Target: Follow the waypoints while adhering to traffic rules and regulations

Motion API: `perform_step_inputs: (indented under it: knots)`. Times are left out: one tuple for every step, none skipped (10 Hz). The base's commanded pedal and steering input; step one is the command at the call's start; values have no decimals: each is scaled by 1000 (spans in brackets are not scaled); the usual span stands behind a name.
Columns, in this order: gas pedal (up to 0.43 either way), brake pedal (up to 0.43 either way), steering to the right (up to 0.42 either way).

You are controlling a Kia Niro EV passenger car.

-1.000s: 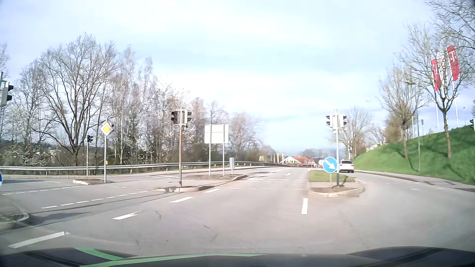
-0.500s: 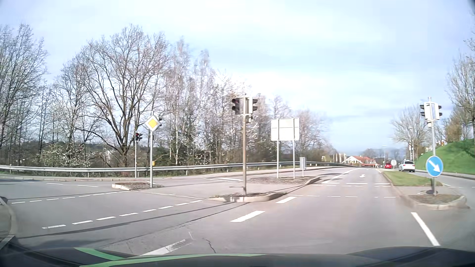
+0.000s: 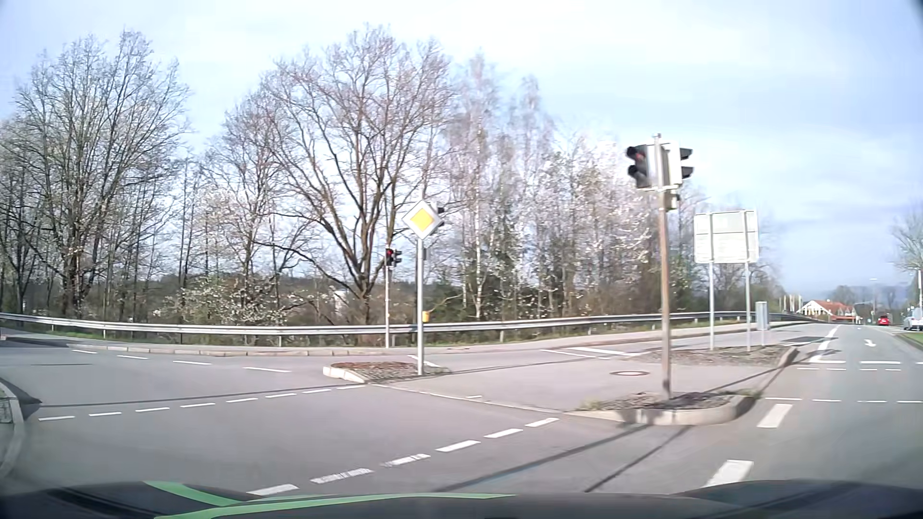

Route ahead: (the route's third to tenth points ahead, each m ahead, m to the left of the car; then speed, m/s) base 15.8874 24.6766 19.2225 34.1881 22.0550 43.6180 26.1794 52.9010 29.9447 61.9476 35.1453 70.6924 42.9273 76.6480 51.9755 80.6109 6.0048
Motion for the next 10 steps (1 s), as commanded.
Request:
perform_step_inputs:
  knots:
    - [110,0,-352]
    - [110,0,-353]
    - [130,0,-356]
    - [150,0,-358]
    - [150,0,-358]
    - [157,0,-358]
    - [157,0,-358]
    - [169,0,-356]
    - [177,0,-355]
    - [189,0,-350]
